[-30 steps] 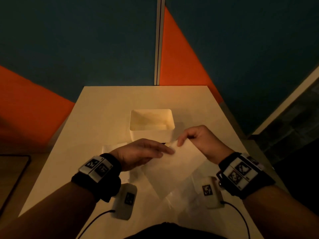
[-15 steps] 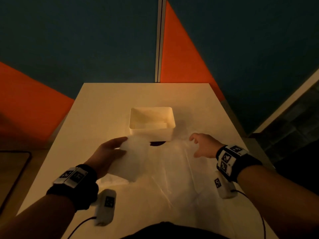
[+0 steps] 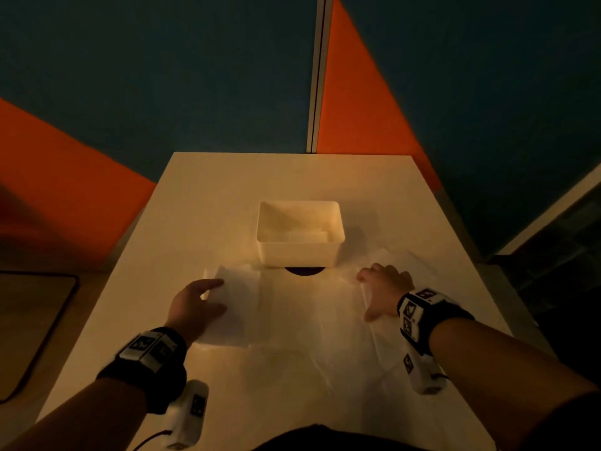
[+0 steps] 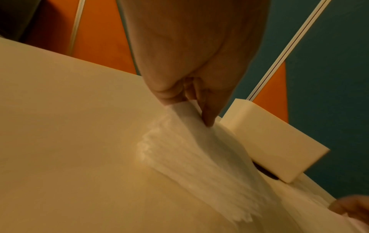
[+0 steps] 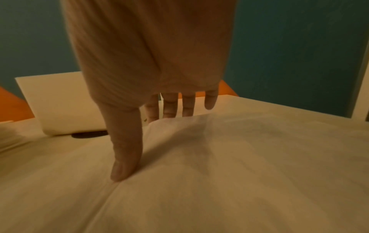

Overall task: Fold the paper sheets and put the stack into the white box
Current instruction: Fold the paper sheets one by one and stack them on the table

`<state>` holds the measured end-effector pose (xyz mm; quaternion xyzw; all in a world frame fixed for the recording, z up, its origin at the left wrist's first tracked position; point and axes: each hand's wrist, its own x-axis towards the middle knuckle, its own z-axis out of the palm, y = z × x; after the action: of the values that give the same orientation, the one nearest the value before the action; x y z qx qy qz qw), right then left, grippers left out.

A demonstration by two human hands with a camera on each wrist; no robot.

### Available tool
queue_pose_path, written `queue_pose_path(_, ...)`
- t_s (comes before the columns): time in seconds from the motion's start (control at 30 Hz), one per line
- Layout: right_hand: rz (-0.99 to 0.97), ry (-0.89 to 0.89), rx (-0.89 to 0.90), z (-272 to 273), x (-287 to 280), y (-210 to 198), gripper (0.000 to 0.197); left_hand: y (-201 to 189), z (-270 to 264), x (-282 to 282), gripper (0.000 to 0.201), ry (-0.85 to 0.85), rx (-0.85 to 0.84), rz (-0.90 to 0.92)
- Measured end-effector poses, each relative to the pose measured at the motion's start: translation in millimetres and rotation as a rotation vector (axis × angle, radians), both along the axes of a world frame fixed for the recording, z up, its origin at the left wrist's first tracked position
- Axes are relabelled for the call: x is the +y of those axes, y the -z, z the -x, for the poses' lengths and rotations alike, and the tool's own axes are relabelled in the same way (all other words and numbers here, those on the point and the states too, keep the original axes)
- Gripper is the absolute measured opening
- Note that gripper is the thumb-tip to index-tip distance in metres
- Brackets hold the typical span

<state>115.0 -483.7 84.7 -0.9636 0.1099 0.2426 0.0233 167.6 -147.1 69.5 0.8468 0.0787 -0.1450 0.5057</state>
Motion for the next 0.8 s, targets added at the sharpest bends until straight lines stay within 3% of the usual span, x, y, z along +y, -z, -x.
queue_pose_path(0.4,-0.032,-0.036,-0.051,0,0,-19,0.034,12,-7,2,0.052,0.046,-0.18,-0.269)
queue_pose_path(0.53,-0.171,0.021,-0.008,2,-5,-34,0.042,10,-7,-1,0.055,0.132,-0.143,-0.475)
queue_pose_path(0.63,-0.308,0.084,-0.076,5,-9,-55,0.026,-5,0,-11,0.052,0.176,-0.196,-0.64)
queue_pose_path(0.73,-0.503,0.203,-0.227,8,-8,-78,0.017,-23,5,-32,0.04,0.267,-0.282,-0.582)
queue_pose_path(0.8,-0.701,0.325,-0.348,12,-4,-89,0.016,-35,9,-47,0.028,0.317,-0.248,-0.363)
